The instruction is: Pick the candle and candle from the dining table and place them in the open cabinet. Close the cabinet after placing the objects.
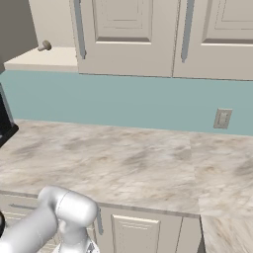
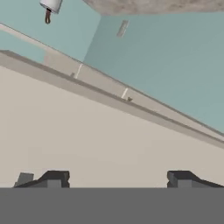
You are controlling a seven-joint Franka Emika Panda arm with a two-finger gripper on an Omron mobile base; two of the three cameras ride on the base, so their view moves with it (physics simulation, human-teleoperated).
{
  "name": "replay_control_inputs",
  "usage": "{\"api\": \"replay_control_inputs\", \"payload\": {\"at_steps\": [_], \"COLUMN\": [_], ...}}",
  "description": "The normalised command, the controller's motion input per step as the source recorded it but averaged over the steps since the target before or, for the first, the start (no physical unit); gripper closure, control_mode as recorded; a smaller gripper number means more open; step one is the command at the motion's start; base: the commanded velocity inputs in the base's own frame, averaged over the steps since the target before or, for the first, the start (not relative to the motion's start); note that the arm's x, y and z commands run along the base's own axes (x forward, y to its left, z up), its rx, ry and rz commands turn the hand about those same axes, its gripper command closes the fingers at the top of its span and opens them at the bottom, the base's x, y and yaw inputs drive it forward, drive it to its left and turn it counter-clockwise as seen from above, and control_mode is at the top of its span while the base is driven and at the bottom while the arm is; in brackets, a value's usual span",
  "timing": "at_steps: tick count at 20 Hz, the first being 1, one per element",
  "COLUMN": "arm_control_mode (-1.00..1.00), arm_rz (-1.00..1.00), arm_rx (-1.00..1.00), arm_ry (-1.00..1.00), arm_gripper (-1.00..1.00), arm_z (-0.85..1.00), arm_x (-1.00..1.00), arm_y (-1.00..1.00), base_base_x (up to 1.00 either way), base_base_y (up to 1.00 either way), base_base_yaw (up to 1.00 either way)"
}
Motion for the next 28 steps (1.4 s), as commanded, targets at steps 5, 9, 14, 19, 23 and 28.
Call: {"api": "replay_control_inputs", "payload": {"at_steps": [5,9,14,19,23,28], "arm_control_mode": [-1.0,-1.0,-1.0,-1.0,-1.0,-1.0], "arm_rz": [0.13,0.16,0.18,0.19,0.19,0.19], "arm_rx": [0.1,0.07,0.06,0.08,0.1,0.12], "arm_ry": [-0.01,-0.03,-0.02,0.0,0.0,0.04], "arm_gripper": [-1.0,-1.0,-1.0,-1.0,-1.0,-1.0], "arm_z": [0.22,0.32,0.42,0.4,0.21,0.02], "arm_x": [0.12,0.16,0.2,0.16,0.24,0.45], "arm_y": [-0.65,-0.61,-0.59,-0.6,-0.55,-0.45], "base_base_x": [0.0,0.0,0.0,0.0,0.0,0.0], "base_base_y": [0.0,0.0,0.0,0.0,0.0,0.0], "base_base_yaw": [0.0,0.0,0.0,0.0,0.0,0.0]}}
